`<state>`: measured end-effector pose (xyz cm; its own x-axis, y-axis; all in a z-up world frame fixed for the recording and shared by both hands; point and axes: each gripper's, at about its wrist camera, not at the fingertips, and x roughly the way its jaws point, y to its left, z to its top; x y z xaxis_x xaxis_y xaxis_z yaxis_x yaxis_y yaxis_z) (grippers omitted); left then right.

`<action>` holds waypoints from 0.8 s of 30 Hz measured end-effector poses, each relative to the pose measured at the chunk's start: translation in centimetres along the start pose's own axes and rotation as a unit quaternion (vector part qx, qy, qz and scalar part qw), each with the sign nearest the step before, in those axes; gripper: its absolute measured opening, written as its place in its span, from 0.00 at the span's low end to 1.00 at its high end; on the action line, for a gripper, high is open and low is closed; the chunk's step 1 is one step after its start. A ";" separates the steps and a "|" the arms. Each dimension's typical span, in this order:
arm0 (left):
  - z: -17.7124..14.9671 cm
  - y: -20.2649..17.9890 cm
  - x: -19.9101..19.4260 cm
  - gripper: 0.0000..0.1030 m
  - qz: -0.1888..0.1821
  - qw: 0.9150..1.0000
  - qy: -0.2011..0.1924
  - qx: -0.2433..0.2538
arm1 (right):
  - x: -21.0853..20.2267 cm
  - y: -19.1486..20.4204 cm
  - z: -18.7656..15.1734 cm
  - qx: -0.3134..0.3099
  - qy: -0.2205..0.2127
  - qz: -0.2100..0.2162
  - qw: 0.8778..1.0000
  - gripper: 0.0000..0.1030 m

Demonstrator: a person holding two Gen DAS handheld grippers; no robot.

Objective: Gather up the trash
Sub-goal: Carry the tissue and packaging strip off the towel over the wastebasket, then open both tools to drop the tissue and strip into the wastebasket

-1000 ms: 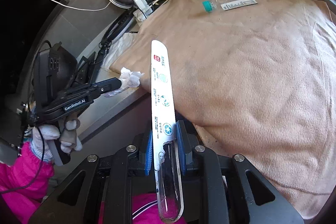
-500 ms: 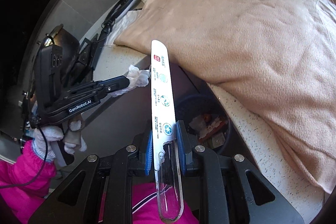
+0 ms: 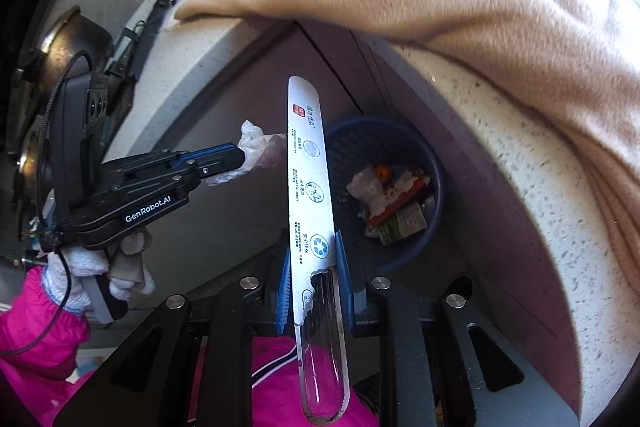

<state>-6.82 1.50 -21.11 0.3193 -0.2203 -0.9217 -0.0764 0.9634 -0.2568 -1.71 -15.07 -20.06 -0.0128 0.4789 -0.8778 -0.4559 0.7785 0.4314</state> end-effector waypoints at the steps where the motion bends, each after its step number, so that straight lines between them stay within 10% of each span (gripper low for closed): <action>1: -0.2 0.1 0.5 0.02 0.002 1.000 0.005 0.001 | 0.3 0.0 0.0 -0.001 0.003 -0.005 1.000 0.18; 24: -0.7 1.5 6.8 0.02 0.007 0.998 0.060 -0.024 | 5.9 -1.0 0.8 -0.007 0.034 -0.065 0.997 0.18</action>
<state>-5.43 1.35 -27.97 0.2034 -0.2262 -0.9526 -0.1265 0.9587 -0.2547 -0.64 -12.66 -25.49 -0.0135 0.3446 -0.9386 -0.4696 0.8266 0.3102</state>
